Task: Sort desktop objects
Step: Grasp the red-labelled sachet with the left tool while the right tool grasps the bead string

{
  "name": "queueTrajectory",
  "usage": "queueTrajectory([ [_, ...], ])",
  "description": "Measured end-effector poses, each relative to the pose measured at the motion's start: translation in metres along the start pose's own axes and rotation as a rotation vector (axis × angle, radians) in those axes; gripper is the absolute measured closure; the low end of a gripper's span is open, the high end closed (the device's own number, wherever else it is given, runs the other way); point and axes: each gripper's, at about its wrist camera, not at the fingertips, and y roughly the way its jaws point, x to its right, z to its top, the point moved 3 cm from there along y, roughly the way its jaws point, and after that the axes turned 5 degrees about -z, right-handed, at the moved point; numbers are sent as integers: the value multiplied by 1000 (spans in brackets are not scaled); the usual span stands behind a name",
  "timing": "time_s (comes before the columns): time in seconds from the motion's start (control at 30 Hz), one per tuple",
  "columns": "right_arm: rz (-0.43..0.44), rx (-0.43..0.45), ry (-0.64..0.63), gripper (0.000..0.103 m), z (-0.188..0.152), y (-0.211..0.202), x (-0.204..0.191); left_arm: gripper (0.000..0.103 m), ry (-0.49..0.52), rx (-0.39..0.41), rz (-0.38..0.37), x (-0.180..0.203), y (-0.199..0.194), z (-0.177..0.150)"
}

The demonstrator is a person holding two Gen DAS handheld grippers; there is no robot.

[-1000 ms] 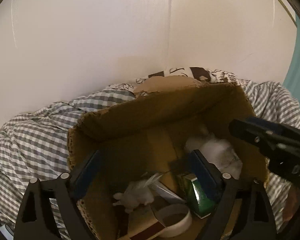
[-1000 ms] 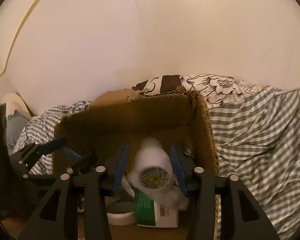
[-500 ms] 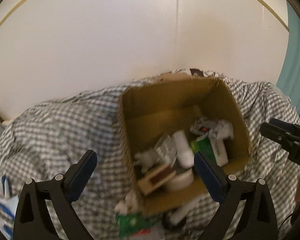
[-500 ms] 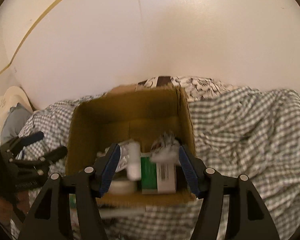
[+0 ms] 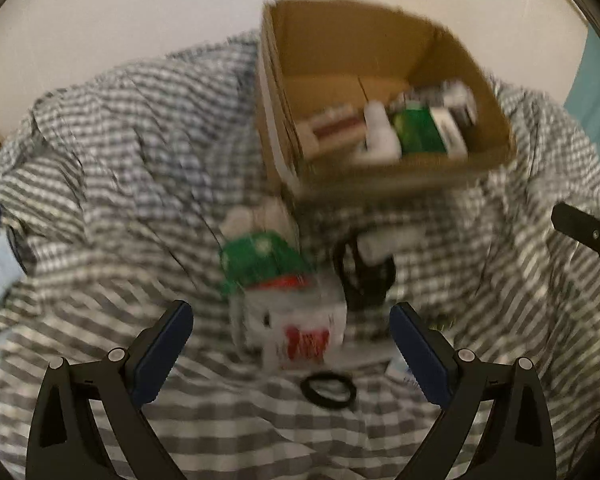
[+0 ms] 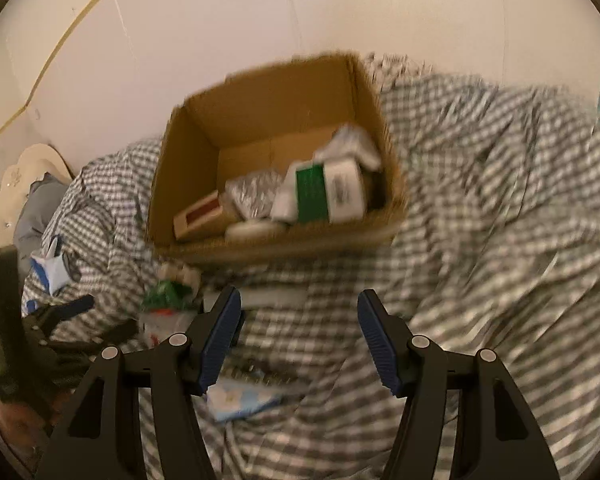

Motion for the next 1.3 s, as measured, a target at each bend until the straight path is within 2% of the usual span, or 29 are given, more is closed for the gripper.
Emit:
queueTrajectory([
  [0.1,-6,-36,-27,42,-15,11,-5,2,8,-37,5,7,17,-10],
  [0.23,-2,-64,-37,42,-24,22,-5,23,79,-67,16,19,32,-18],
  [0.33,11,-81,-19,42,-26,28,-1,32,109,-95,27,21,42,-23],
  [0.37,11,-86,-18,42,-27,30,0,40,104,-102,26,19,45,-22],
  [0.4,10,-91,-17,42,-28,32,0,43,92,-105,28,17,46,-23],
  [0.43,10,-96,-16,42,-29,34,1,54,82,-105,24,15,47,-22],
  [0.47,11,-102,-16,42,-30,37,1,71,71,-106,14,13,47,-22],
  [0.53,12,-114,-17,42,-32,40,0,92,43,-117,-14,8,49,-22],
  [0.6,12,-125,-22,42,-35,44,-1,94,28,-120,-31,5,48,-23],
  [0.63,14,-129,-26,42,-36,45,-2,99,26,-117,-40,5,47,-23],
  [0.83,46,-174,-61,40,-43,54,-12,102,53,-100,-67,13,41,-22],
  [0.93,74,-241,-59,31,-51,69,-17,103,57,-95,-88,14,40,-21],
  [1.13,117,-378,-60,28,-67,111,-27,100,22,-126,-98,8,46,-22],
  [1.2,123,-411,-80,22,-73,122,-32,92,11,-135,-98,6,46,-23],
  [1.23,121,-411,-85,21,-74,125,-33,80,11,-137,-101,6,46,-23],
  [1.27,118,-409,-90,20,-74,129,-35,58,19,-135,-102,7,45,-23],
  [1.3,115,-405,-96,20,-74,131,-35,44,30,-127,-77,9,44,-23],
])
